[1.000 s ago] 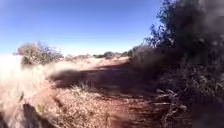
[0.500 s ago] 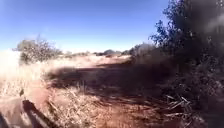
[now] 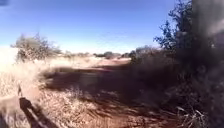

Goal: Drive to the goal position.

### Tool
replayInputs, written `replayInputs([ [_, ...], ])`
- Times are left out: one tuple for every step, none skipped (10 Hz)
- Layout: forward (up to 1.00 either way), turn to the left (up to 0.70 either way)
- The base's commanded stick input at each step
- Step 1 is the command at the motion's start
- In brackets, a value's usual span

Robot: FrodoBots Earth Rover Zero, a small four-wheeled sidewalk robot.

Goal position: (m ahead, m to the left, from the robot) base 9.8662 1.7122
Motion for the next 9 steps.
replayInputs([
  [0.50, 0.00],
  [0.50, 0.00],
  [0.50, 0.00],
  [0.50, 0.00],
  [0.50, 0.00],
  [0.50, 0.00],
  [0.50, 0.00],
  [0.50, 0.00],
  [0.50, 0.00],
])
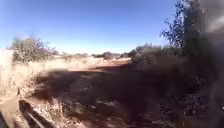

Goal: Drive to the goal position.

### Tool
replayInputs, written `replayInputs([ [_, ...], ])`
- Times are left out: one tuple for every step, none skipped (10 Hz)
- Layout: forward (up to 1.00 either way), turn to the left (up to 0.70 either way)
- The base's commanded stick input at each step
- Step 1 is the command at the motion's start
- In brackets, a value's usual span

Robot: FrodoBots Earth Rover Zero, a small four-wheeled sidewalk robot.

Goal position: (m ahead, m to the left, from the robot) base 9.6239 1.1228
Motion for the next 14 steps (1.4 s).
replayInputs([
  [0.50, 0.00],
  [0.50, 0.00],
  [0.50, 0.00],
  [0.50, 0.00],
  [0.50, 0.00],
  [0.50, 0.00],
  [0.50, 0.00],
  [0.50, 0.00],
  [0.50, 0.00],
  [0.50, 0.00],
  [0.50, 0.00],
  [0.50, 0.00],
  [0.50, 0.00],
  [0.50, 0.00],
])
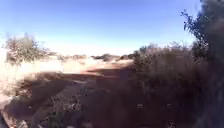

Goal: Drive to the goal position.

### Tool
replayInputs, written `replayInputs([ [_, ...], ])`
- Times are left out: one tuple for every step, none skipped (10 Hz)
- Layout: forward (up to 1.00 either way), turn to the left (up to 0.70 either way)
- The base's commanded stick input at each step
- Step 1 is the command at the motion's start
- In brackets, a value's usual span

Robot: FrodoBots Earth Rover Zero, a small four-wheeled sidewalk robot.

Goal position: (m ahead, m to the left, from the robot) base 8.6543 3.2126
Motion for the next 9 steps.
replayInputs([
  [0.50, 0.00],
  [0.50, 0.00],
  [0.50, 0.00],
  [0.50, 0.00],
  [0.50, 0.00],
  [0.50, 0.00],
  [0.50, 0.00],
  [0.50, 0.00],
  [0.50, 0.00],
])
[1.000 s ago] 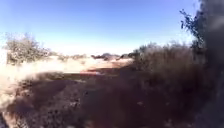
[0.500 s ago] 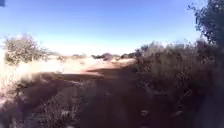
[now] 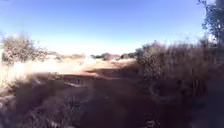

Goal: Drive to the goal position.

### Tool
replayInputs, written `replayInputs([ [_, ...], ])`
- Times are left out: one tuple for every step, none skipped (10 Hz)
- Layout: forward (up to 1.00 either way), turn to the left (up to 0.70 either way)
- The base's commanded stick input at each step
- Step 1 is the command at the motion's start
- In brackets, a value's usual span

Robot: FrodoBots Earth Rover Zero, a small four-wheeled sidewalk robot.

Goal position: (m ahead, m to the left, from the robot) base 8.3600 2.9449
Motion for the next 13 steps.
replayInputs([
  [0.50, 0.00],
  [0.50, 0.00],
  [0.50, 0.00],
  [0.50, 0.00],
  [0.50, 0.00],
  [0.50, 0.00],
  [0.50, 0.00],
  [0.50, 0.00],
  [0.50, 0.00],
  [0.50, 0.00],
  [0.50, 0.00],
  [0.50, 0.00],
  [0.50, 0.00],
])
